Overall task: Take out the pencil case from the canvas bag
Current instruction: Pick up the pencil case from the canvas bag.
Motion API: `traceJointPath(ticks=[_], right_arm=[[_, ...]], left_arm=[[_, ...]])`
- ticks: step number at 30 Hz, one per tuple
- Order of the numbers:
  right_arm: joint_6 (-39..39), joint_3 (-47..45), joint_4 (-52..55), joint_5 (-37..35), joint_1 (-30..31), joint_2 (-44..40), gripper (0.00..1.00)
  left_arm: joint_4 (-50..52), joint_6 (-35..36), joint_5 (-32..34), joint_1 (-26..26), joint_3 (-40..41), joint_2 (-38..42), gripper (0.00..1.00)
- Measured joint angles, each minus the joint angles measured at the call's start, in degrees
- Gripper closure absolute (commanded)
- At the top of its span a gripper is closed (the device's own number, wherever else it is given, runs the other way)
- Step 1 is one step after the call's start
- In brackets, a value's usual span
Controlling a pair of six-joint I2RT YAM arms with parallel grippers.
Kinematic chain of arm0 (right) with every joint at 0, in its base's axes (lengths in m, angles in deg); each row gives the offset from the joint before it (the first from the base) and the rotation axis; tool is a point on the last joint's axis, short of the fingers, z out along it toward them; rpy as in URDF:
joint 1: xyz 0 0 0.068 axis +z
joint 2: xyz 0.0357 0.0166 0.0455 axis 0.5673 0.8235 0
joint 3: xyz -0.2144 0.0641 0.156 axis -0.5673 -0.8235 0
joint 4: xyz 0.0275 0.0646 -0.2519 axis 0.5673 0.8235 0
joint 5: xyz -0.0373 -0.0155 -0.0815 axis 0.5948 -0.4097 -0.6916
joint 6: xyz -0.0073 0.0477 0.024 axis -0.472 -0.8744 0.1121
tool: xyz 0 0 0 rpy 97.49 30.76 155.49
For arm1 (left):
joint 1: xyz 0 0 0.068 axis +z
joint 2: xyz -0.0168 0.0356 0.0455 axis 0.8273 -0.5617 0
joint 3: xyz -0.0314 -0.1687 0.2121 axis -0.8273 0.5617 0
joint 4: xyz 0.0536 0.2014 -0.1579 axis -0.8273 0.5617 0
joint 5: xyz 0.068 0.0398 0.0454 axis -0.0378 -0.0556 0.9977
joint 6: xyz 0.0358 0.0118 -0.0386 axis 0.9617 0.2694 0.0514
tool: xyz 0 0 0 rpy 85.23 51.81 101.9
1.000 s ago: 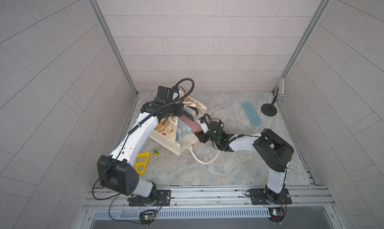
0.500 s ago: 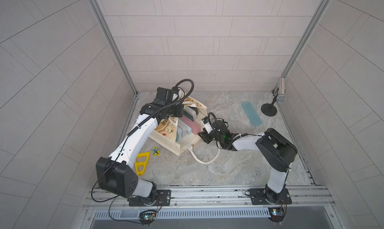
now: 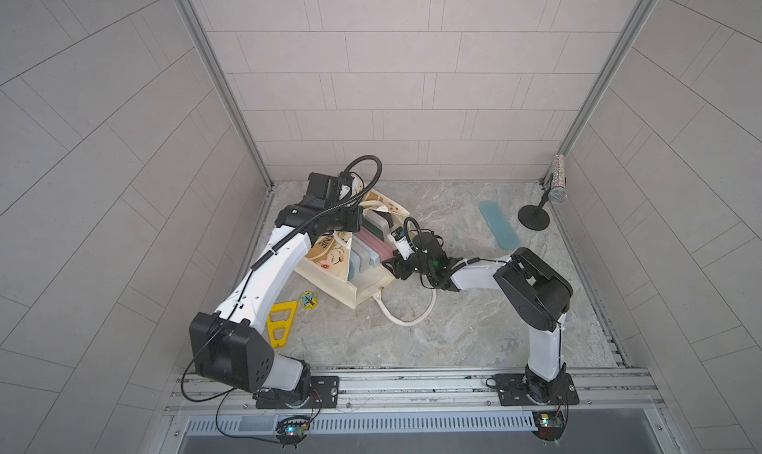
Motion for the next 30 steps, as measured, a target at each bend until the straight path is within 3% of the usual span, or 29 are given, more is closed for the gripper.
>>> traceJointPath(ticks=[5, 13, 24, 30], right_arm=[[-0.2, 0.3, -0.2, 0.3, 0.1, 0.3, 0.36], [0.4, -3.0, 2.3, -3.6, 1.7, -0.3, 0.53], [0.5, 2.2, 4.3, -9.9, 2.2, -0.3, 0.52], [0.1, 4.5, 4.5, -10.6, 2.2, 1.6, 0.69]], left_arm=[[0.0, 0.0, -0.1, 0.0, 0.1, 0.0, 1.00], [-0.2, -0.1, -0.6, 0.5, 0.2, 0.1, 1.00], [-0.4, -0.2, -1.2, 0.7, 0.3, 0.2, 1.00], [-0.4, -0.5, -1.7, 0.9, 0.5, 0.2, 1.00]])
